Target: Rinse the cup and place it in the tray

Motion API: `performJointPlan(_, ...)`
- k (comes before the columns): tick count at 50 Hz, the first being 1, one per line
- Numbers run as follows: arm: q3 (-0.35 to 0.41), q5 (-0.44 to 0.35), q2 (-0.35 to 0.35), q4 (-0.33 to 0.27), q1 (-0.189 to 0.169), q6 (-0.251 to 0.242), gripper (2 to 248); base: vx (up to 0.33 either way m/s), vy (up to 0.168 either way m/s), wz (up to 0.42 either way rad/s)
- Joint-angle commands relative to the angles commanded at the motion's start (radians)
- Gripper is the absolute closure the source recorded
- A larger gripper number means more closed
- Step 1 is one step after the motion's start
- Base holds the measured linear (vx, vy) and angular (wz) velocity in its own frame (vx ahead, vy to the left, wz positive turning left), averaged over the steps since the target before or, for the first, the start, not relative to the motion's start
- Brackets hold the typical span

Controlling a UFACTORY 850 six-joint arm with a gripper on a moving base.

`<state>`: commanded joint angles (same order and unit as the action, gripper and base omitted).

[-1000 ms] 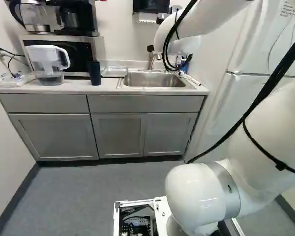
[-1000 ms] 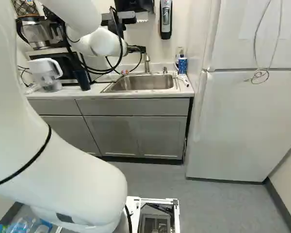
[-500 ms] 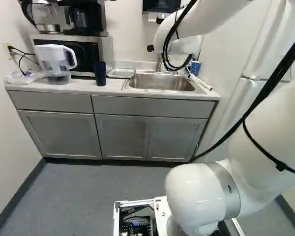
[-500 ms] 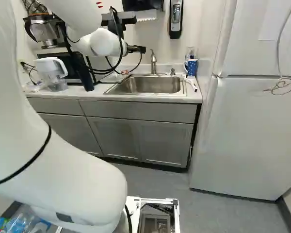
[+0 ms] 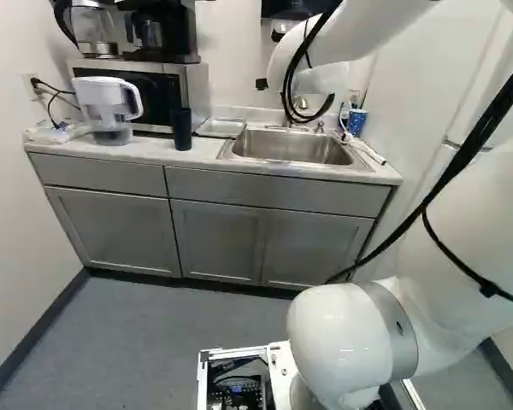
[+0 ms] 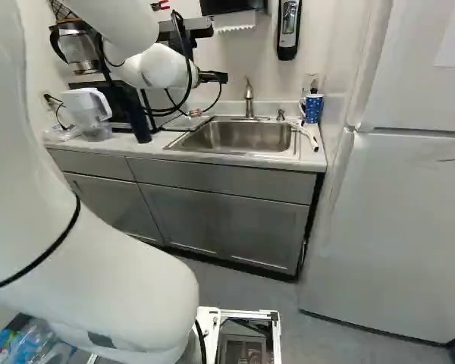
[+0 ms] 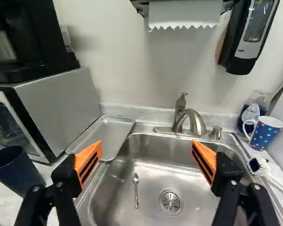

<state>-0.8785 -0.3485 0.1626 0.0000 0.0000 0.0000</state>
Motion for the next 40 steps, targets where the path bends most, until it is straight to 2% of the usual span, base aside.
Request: performJointPlan(40,0.0,0.0,0.0,0.0,0.0,0.0,3,0.074,-0.037,0.135)
